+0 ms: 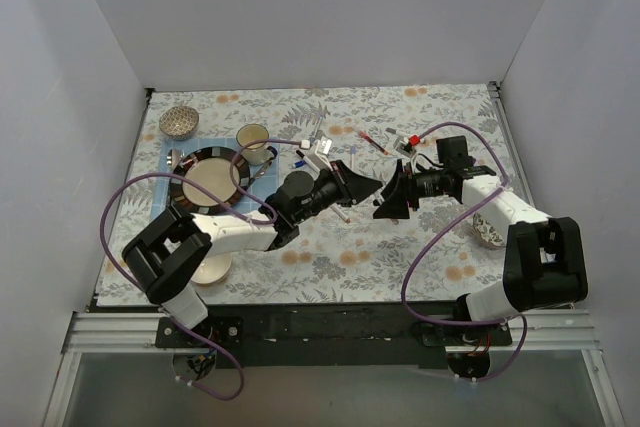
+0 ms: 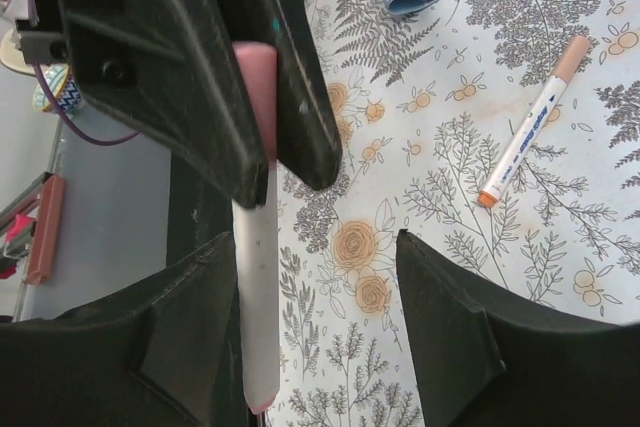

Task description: Open the pen caps

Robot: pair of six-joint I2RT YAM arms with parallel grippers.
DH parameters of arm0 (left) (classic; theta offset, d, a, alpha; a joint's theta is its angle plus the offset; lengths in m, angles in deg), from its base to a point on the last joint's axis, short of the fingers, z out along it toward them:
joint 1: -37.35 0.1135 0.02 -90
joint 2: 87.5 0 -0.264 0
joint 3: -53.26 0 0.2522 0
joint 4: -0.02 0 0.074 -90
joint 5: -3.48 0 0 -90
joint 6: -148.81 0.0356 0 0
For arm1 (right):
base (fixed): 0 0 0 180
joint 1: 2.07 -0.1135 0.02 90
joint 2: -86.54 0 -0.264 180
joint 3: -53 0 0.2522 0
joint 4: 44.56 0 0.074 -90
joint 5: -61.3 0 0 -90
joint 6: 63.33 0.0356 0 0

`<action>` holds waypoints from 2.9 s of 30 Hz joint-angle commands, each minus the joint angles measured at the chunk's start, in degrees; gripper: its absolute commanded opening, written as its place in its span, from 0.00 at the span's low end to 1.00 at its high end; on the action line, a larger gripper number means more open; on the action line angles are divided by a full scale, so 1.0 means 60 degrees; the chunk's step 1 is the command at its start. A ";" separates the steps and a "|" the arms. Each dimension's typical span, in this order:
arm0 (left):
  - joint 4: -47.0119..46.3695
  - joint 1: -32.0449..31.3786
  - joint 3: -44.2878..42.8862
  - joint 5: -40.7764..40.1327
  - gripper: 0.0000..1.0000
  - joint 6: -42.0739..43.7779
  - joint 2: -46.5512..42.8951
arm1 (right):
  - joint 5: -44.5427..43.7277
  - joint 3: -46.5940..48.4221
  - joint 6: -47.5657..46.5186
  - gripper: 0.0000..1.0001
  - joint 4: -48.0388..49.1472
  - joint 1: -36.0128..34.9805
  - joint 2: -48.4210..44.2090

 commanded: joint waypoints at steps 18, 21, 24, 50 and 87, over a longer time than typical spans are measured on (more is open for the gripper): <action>0.0018 0.1769 -0.2080 -0.2320 0.00 0.2069 -0.1224 | 0.0764 -0.0064 -0.0655 0.01 -0.0227 -0.0487 0.0123; 0.0400 0.2004 -0.2374 -0.2056 0.00 0.2202 -0.1458 | 0.0705 0.0024 -0.0976 0.01 -0.0446 -0.0560 0.0137; 0.0444 0.2151 -0.2185 -0.2055 0.00 0.2202 -0.1765 | 0.0618 0.0053 -0.1080 0.01 -0.0564 -0.0619 0.0079; 0.3732 0.2693 -0.1834 -0.3538 0.00 0.2044 -0.4108 | -0.2380 0.0406 -0.1272 0.01 -0.0654 -0.0737 -0.0561; 1.4976 -0.0163 -0.0998 -0.4193 0.47 0.0987 -0.0360 | -0.9255 -0.1368 -0.2706 0.25 -0.1955 0.0318 -0.1020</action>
